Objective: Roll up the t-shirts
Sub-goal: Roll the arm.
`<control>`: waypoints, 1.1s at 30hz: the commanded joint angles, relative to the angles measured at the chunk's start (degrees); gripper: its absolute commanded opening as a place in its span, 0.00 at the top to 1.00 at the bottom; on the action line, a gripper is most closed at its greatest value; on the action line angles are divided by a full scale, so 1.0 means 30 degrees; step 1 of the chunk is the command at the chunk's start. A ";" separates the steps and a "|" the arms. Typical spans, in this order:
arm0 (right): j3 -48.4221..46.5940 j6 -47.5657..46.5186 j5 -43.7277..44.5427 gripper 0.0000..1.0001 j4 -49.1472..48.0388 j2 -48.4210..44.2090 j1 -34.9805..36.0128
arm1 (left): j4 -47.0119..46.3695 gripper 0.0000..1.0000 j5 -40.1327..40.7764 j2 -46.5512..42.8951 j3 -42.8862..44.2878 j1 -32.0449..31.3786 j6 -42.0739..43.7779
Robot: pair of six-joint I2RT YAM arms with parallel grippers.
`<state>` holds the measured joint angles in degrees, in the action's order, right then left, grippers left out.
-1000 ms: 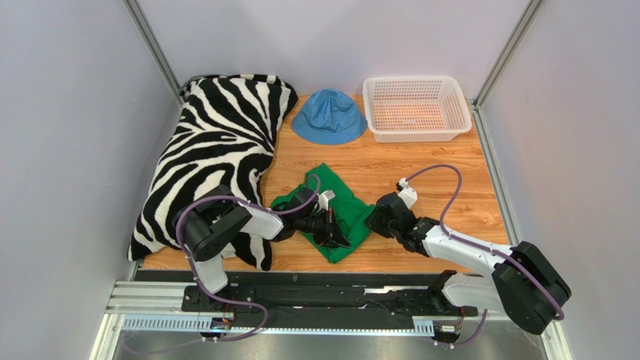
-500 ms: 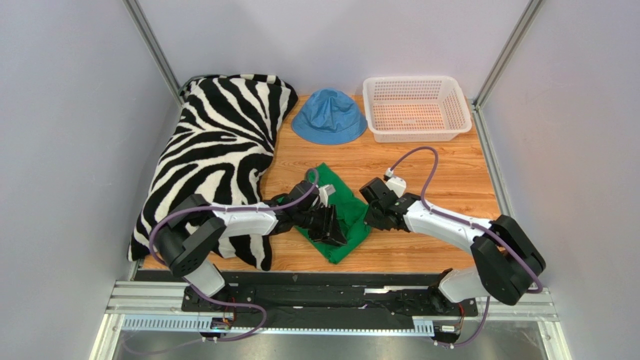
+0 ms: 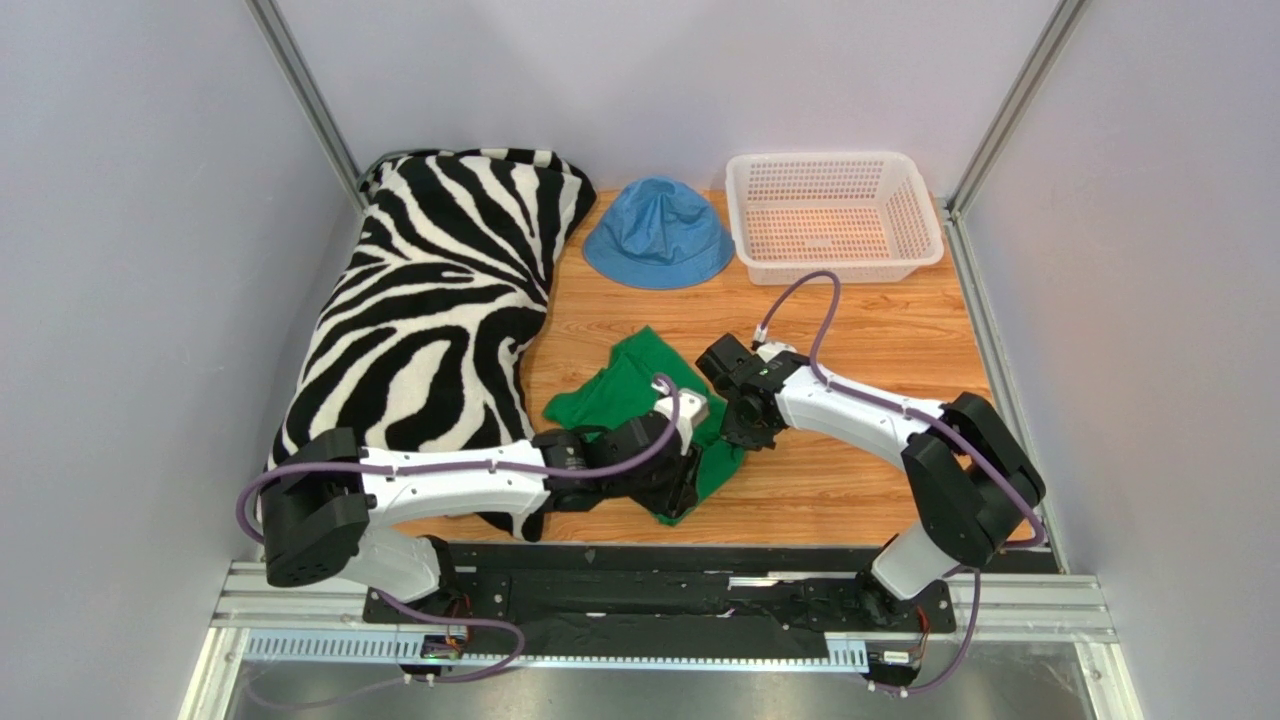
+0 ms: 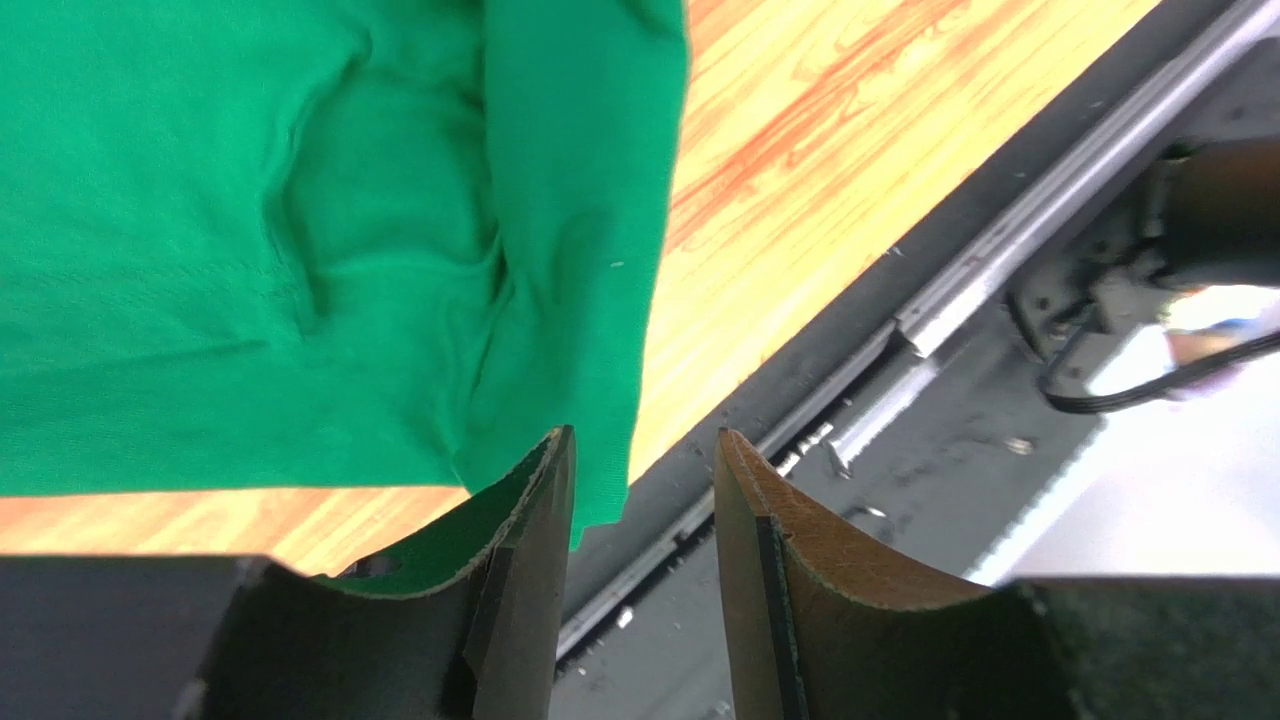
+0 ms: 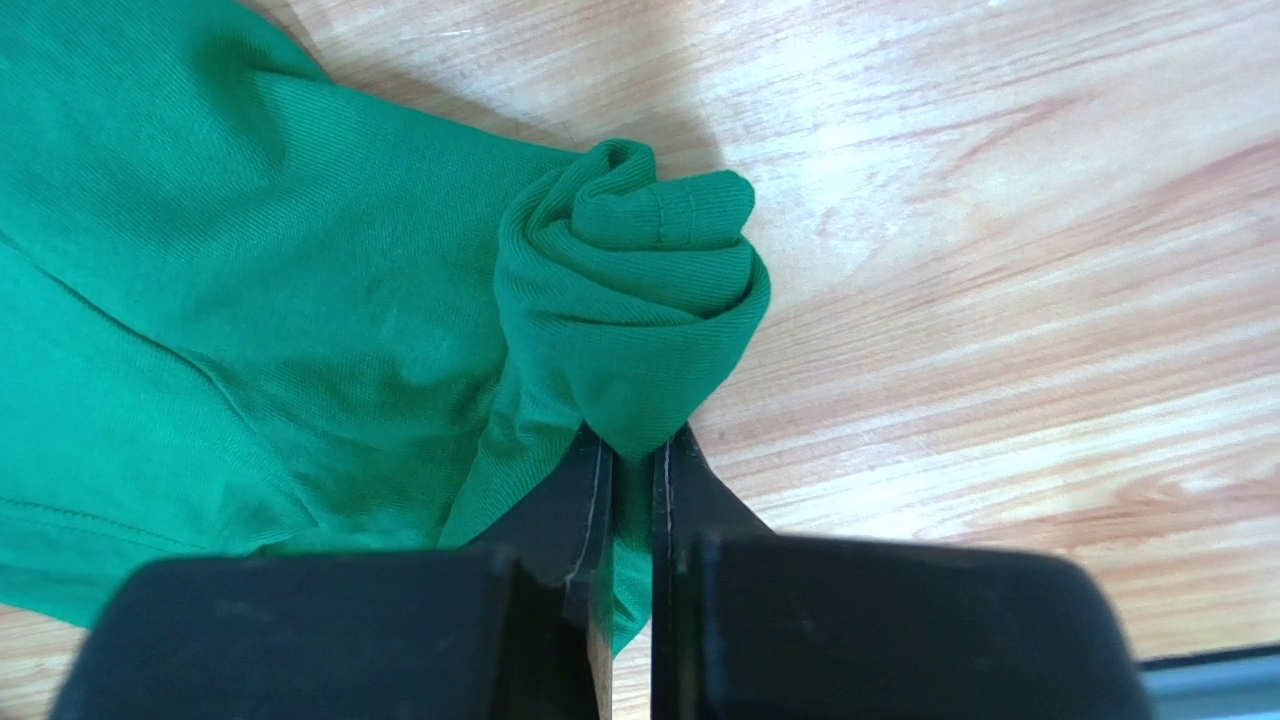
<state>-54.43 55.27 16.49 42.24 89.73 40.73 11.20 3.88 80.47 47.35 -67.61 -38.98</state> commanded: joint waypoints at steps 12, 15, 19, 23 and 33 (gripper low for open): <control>-0.2246 -0.0785 0.0304 1.00 0.3323 0.1378 -0.0012 | 0.2210 0.49 1.4318 0.6102 0.6591 -0.6785 0.6549; -0.2304 -0.0756 0.0158 1.00 0.3352 0.1495 -0.0012 | 0.3588 0.49 1.5842 0.7978 0.8057 -0.7079 0.6226; -0.2363 -0.0843 0.0040 1.00 0.3352 0.1583 -0.0041 | 0.4028 0.48 1.7250 0.9910 0.9203 -0.7344 0.6869; -0.2392 -0.0815 -0.0048 1.00 0.3323 0.1700 -0.0012 | 0.5665 0.48 1.8305 1.1349 1.0696 -0.7374 0.6813; -0.2304 -0.0756 -0.0106 1.00 0.3294 0.1847 -0.0013 | 0.6432 0.48 1.8306 1.2551 1.0758 -0.7374 0.5963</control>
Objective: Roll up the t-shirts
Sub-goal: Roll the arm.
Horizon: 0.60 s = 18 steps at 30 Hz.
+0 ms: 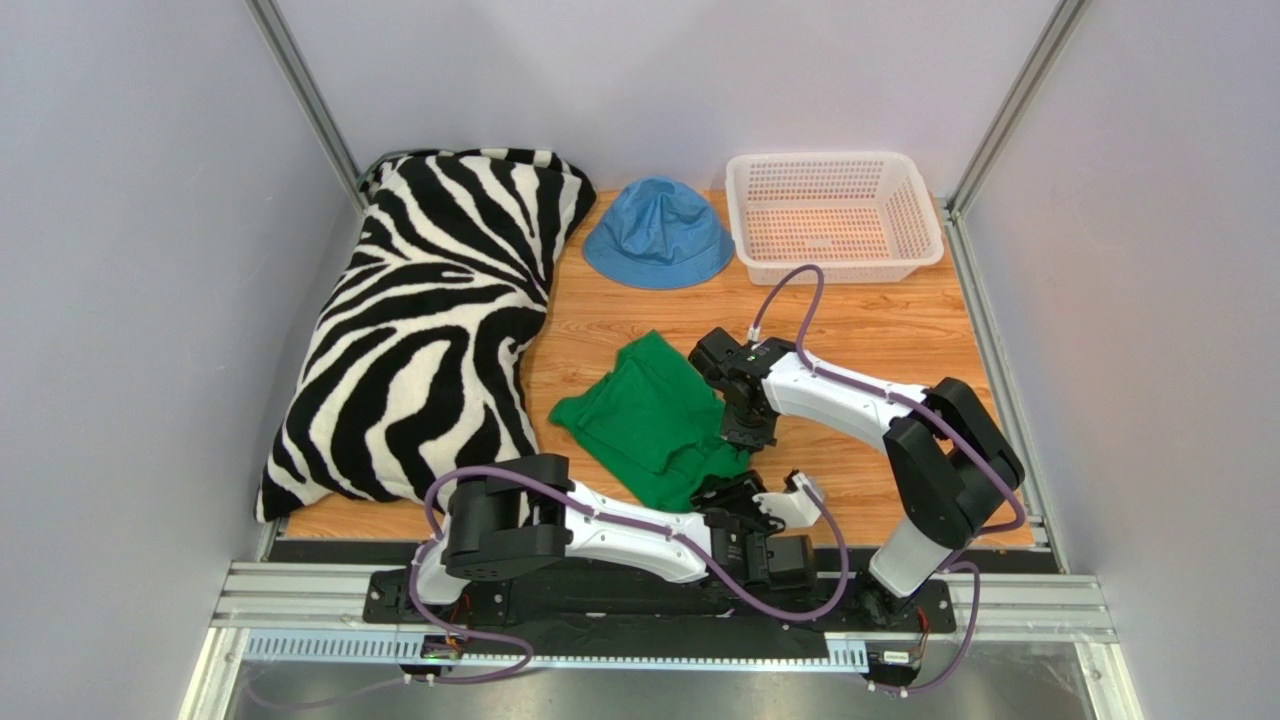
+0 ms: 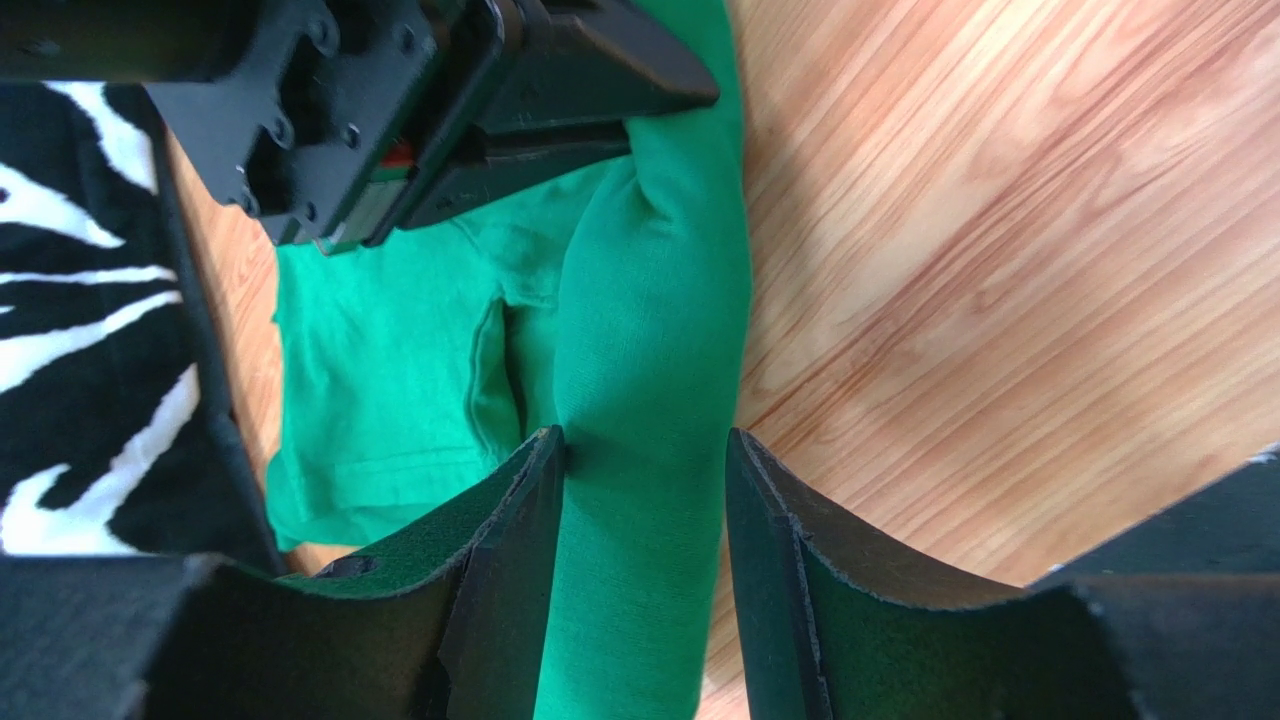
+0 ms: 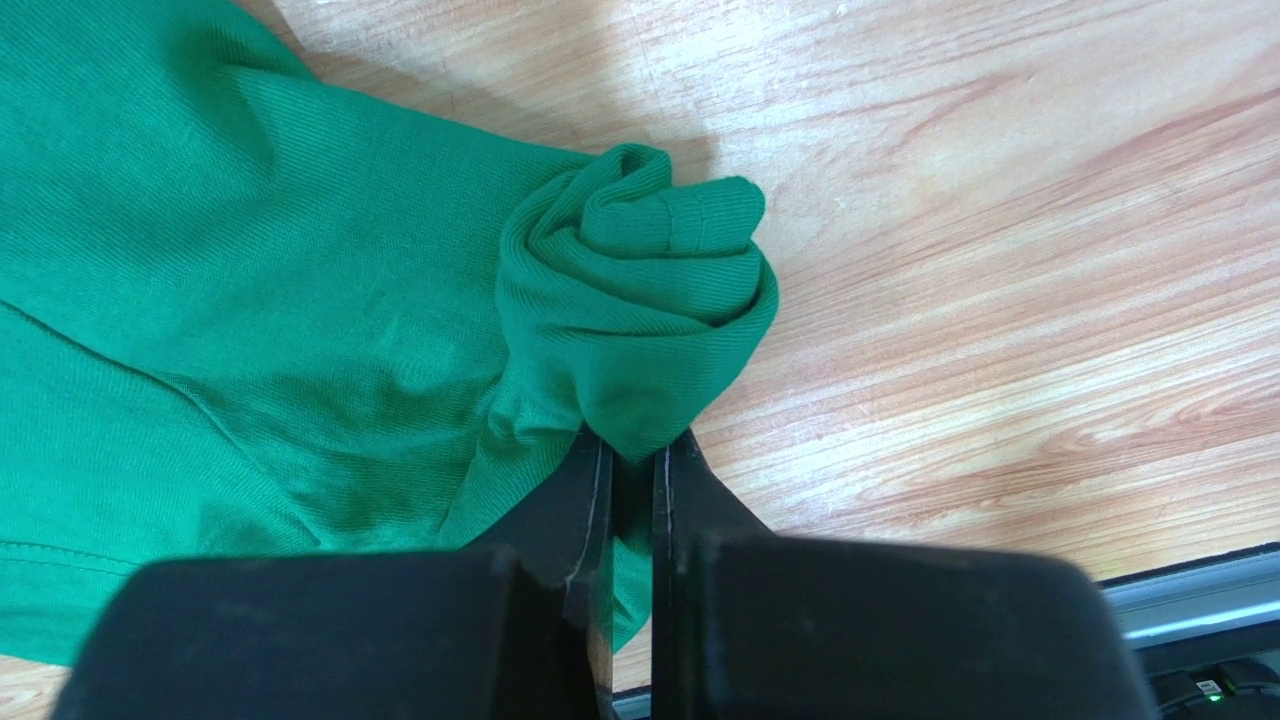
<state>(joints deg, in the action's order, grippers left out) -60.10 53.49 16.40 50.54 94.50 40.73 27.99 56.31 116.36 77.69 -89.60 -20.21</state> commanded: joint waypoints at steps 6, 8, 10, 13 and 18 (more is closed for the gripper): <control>-0.0183 -0.0107 -0.0048 1.00 0.0525 0.0170 -0.0041 | 0.1392 0.50 0.0711 0.1088 0.0675 0.0072 -0.1085; -0.0096 -0.0078 -0.0019 1.00 0.0467 0.0112 -0.0012 | 0.1540 0.51 0.0711 0.1117 0.0588 0.0276 -0.1262; -0.0037 -0.0049 -0.0048 1.00 0.0437 0.0054 -0.0012 | 0.1598 0.52 0.0624 0.1117 0.0500 0.0453 -0.1438; 0.0022 -0.0049 -0.0048 1.00 0.0408 -0.0034 -0.0012 | 0.1221 0.60 0.0216 0.0884 0.0149 0.0658 -0.1322; 0.0080 -0.0253 -0.0048 0.97 0.0146 -0.0385 -0.0012 | 0.0135 0.94 -0.0986 -0.0372 -0.0934 0.0951 -0.1261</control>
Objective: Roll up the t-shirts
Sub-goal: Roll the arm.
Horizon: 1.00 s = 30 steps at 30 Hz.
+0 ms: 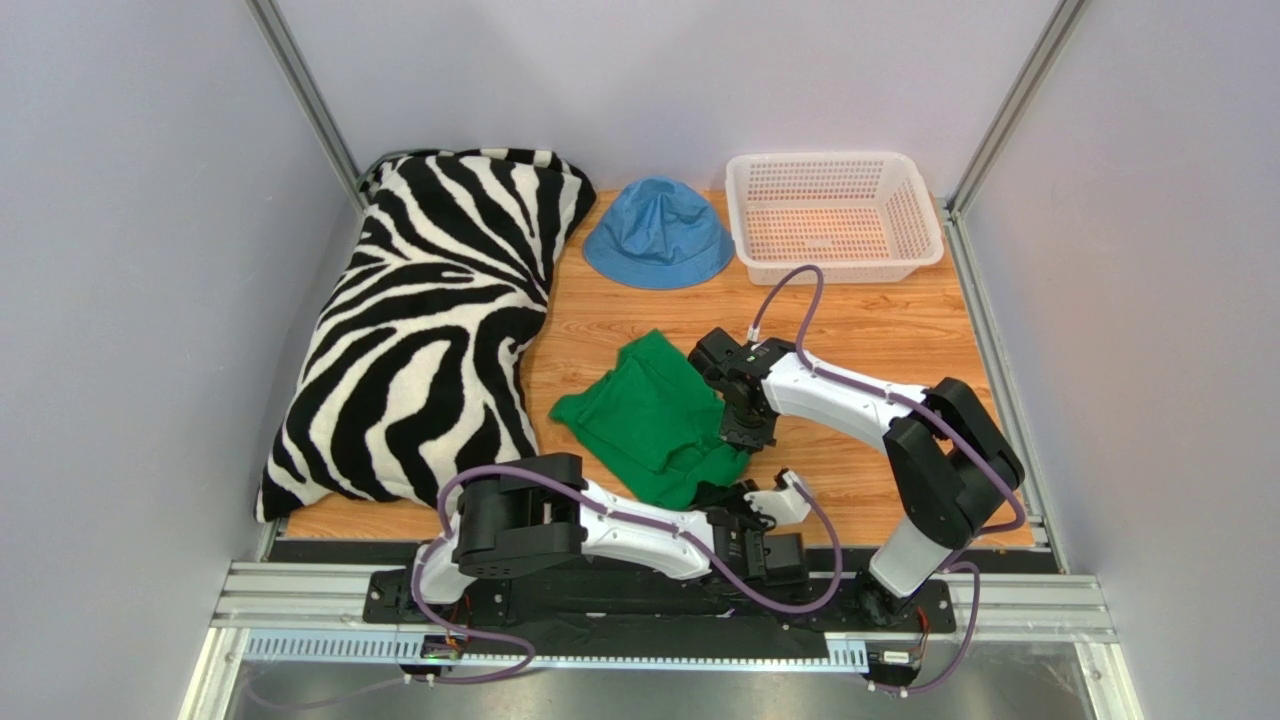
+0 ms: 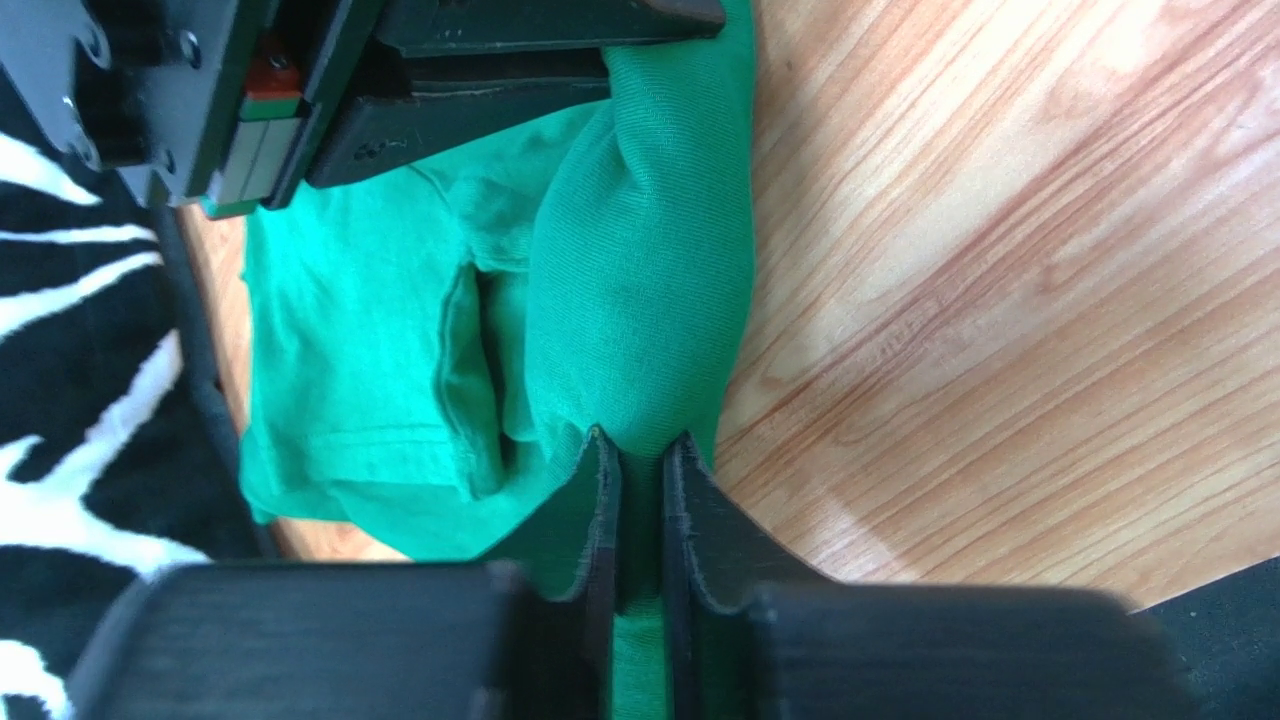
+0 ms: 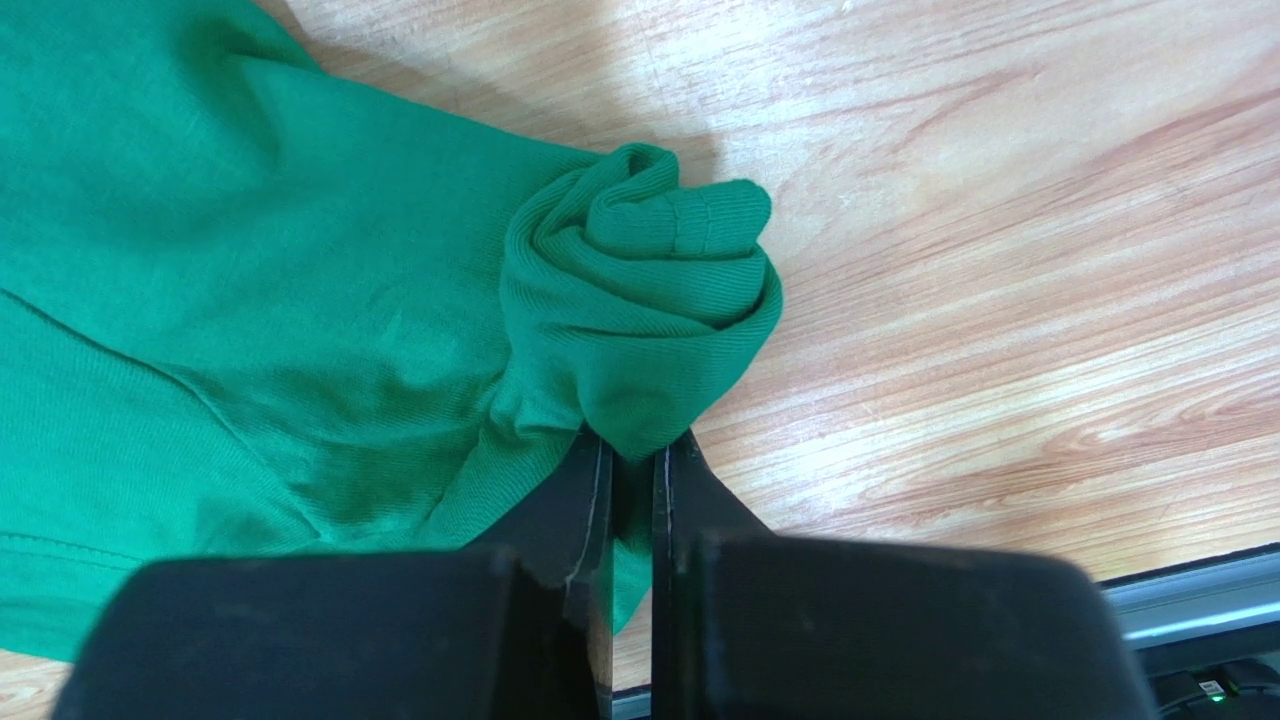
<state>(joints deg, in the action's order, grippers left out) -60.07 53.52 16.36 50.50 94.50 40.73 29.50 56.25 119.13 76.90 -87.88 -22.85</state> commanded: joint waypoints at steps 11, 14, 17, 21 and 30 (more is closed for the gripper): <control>0.2764 -0.0642 0.1047 0.23 -0.3267 -0.6504 -0.0012 | -0.3415 1.00 -0.7845 -0.6602 -0.4626 0.2043 -0.2223; 0.3993 -0.0291 0.1750 0.21 -0.4175 -0.8672 -0.0041 | -0.4146 1.00 -1.0685 -0.7716 -0.5622 0.3156 -0.2984; 0.5167 0.0148 0.2075 0.22 -0.5171 -1.0927 -0.0012 | -0.5054 1.00 -1.3644 -0.8478 -0.6677 0.4503 -0.3892; 0.7800 0.0735 0.1667 0.25 -0.7042 -1.3303 0.0017 | -0.6633 1.00 -1.7652 -0.8773 -0.7878 0.6202 -0.5066; 1.0824 0.1380 0.0435 0.27 -1.0735 -1.4245 0.0659 | -1.0351 1.00 -2.4015 -0.7632 -0.9812 0.9397 -0.7791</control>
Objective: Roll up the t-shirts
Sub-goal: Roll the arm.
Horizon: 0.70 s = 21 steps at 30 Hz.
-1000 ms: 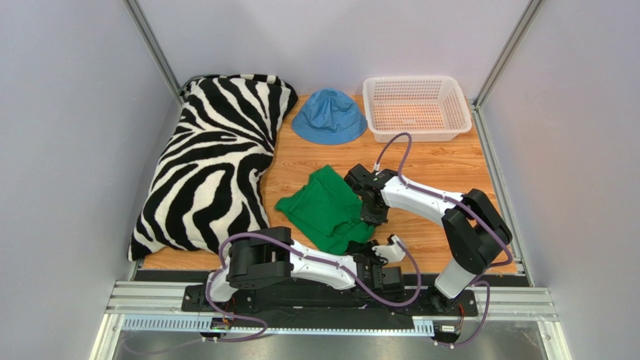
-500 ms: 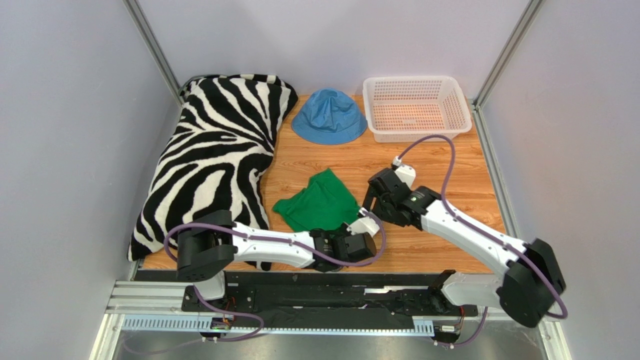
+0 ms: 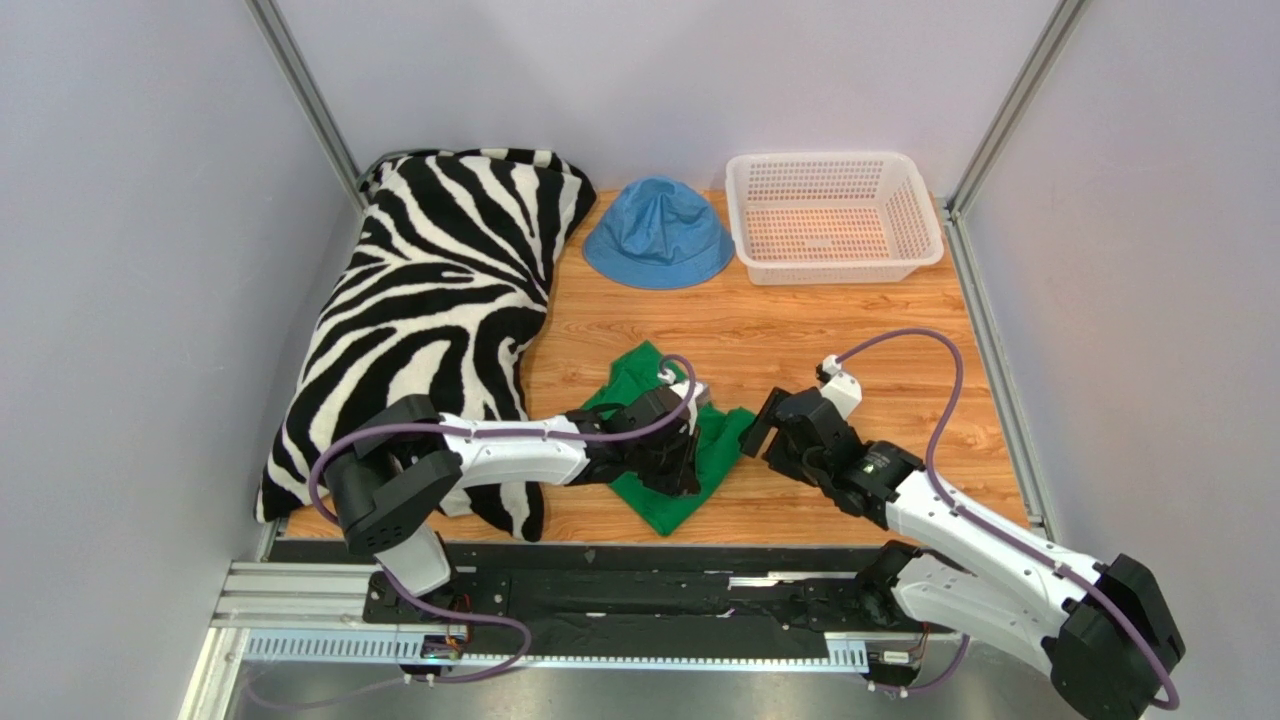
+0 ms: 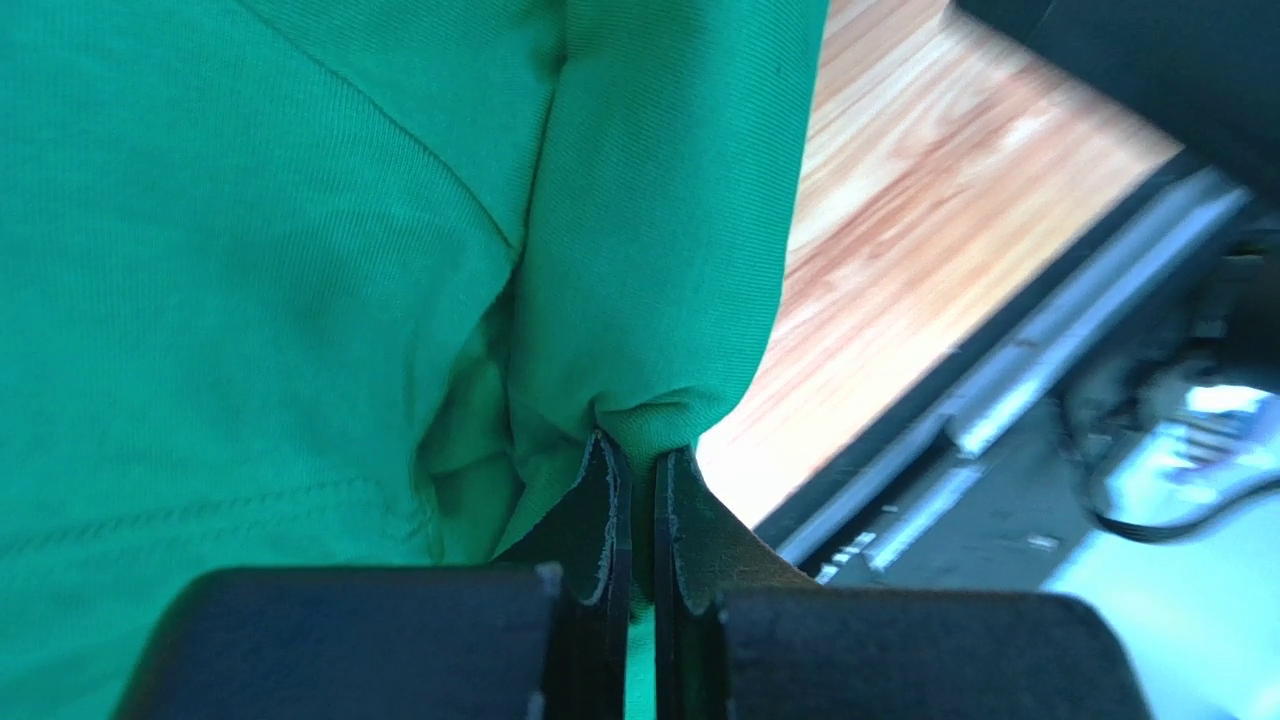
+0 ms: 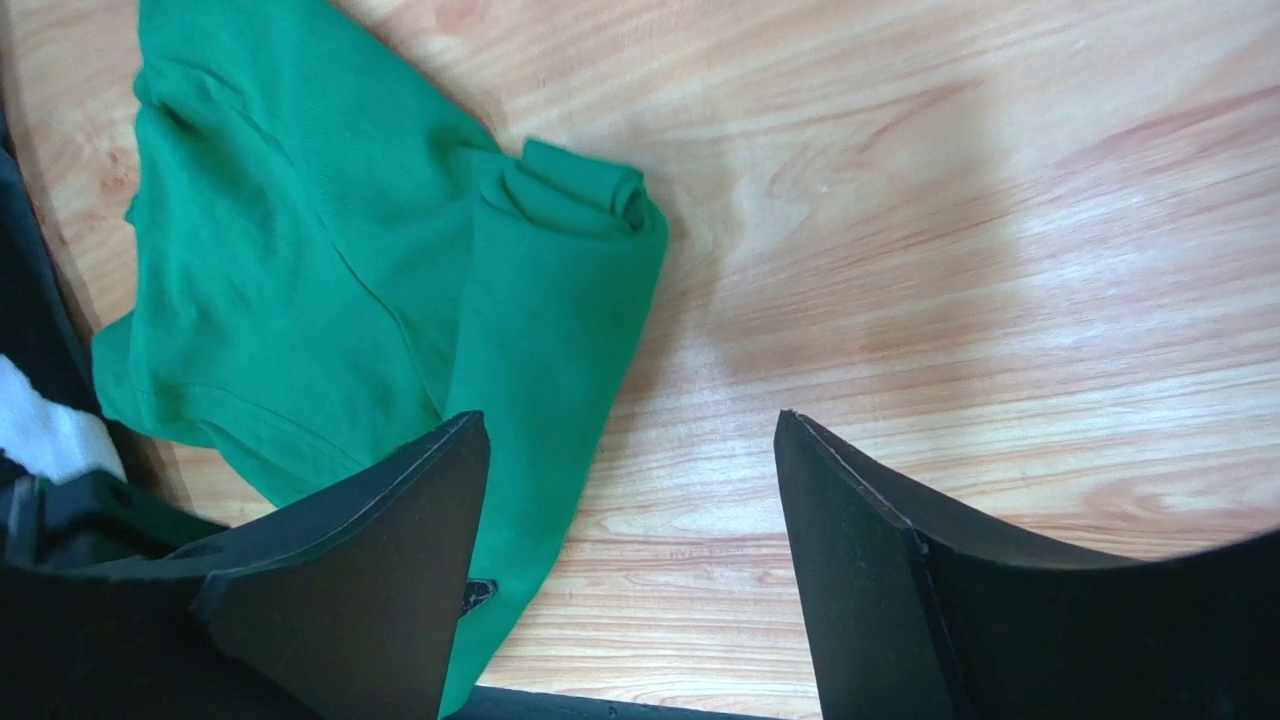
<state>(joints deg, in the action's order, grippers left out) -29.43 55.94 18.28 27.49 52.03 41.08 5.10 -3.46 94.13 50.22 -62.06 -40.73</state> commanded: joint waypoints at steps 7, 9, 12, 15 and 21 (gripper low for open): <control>0.1079 0.0571 0.0350 0.30 -0.4620 0.1082 0.1277 | -0.3604 1.00 -0.6372 0.1114 -0.1738 0.2142 -0.2800; 0.1109 0.0455 0.0526 0.36 -0.4971 0.1434 0.1248 | -0.3984 1.00 -0.6811 0.1202 -0.1913 0.2405 -0.3034; 0.0788 0.0104 0.0966 0.36 -0.5089 0.2371 0.1277 | -0.4133 1.00 -0.7106 0.1290 -0.2061 0.2611 -0.3093; 0.0321 -0.0132 0.1171 0.37 -0.5207 0.3542 0.1248 | -0.4162 1.00 -0.7223 0.1290 -0.2207 0.2728 -0.3035; -0.0821 -0.0278 0.1288 0.37 -0.5002 0.5799 0.0809 | -0.4455 1.00 -0.7604 0.1408 -0.2295 0.2787 -0.2918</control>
<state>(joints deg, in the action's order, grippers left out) -27.99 56.07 19.27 14.48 66.39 44.36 -8.86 -23.64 97.27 44.51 -53.65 -49.23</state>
